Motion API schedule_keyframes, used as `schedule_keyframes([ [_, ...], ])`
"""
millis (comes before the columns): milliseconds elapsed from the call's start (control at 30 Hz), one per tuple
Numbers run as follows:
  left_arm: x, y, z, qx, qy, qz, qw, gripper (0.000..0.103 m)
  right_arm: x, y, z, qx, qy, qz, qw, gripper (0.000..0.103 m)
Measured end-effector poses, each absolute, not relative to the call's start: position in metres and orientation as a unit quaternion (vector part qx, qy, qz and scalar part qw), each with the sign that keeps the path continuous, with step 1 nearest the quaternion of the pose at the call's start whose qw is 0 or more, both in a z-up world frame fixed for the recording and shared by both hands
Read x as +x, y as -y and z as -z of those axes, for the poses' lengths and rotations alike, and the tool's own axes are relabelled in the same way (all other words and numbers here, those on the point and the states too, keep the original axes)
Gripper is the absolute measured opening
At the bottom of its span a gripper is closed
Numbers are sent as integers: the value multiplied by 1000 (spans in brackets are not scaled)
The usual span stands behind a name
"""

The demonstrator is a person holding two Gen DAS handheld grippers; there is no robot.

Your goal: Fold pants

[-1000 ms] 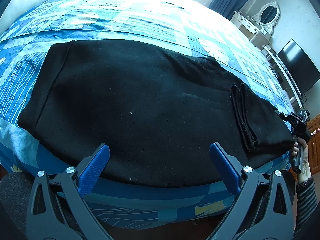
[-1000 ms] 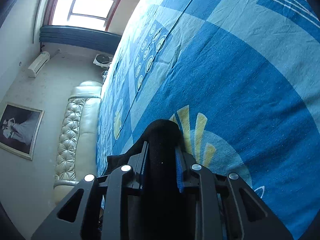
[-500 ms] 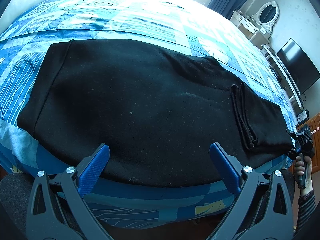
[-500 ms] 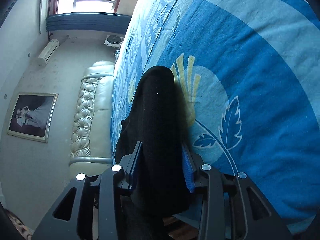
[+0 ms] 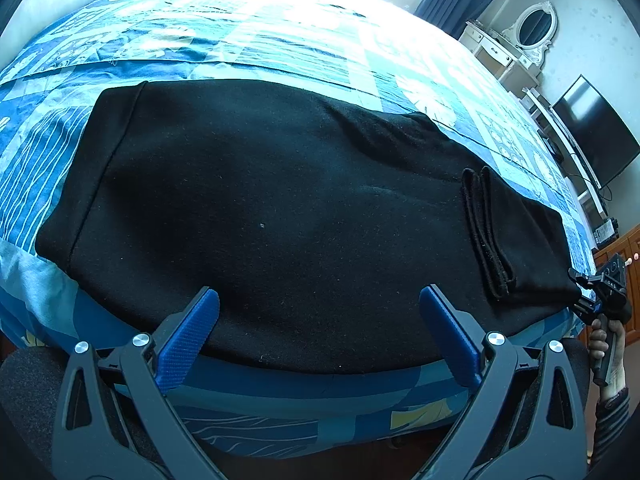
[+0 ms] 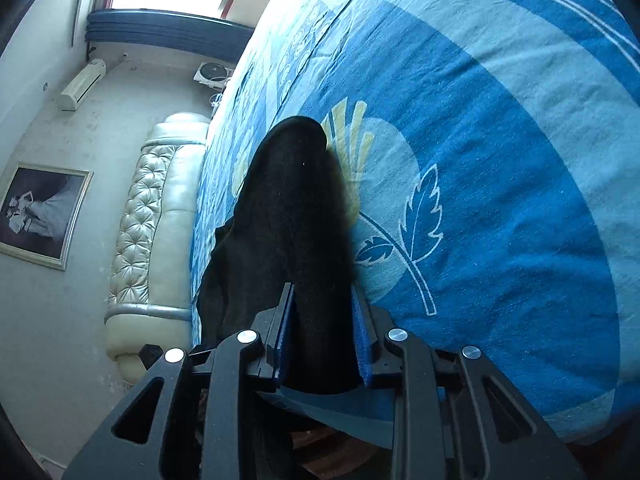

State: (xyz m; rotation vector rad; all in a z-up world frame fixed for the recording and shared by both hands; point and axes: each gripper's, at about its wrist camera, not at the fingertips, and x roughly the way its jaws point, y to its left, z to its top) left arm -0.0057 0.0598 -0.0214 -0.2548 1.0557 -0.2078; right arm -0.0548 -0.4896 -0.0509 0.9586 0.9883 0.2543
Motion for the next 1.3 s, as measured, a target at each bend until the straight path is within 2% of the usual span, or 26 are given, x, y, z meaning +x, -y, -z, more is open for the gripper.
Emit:
schedule_keyframes([
  [100, -6, -61, 21, -127, -501, 99, 850, 100, -59, 486, 27, 419, -416, -59, 805, 33],
  [233, -7, -60, 20, -123, -501, 99, 851, 100, -43, 438, 1, 397, -403, -127, 815, 37],
  [600, -9, -64, 10, -138, -496, 112, 850, 100, 6, 263, 25, 290, -508, -289, 758, 39],
  [667, -10, -67, 3, -143, -487, 123, 853, 100, 6, 249, 34, 274, -532, -287, 748, 47],
  [767, -9, -78, -12, -159, -469, 142, 857, 100, 7, 246, 40, 265, -541, -282, 747, 50],
  [833, -7, -92, -19, -179, -457, 148, 858, 100, 8, 247, 41, 272, -542, -289, 741, 55],
  [1033, 7, -166, -21, -256, -443, 115, 852, 100, 6, 243, 42, 266, -538, -291, 745, 56],
  [1300, 40, -251, 17, -362, -465, 162, 791, 100, 7, 237, 38, 259, -536, -292, 749, 65],
])
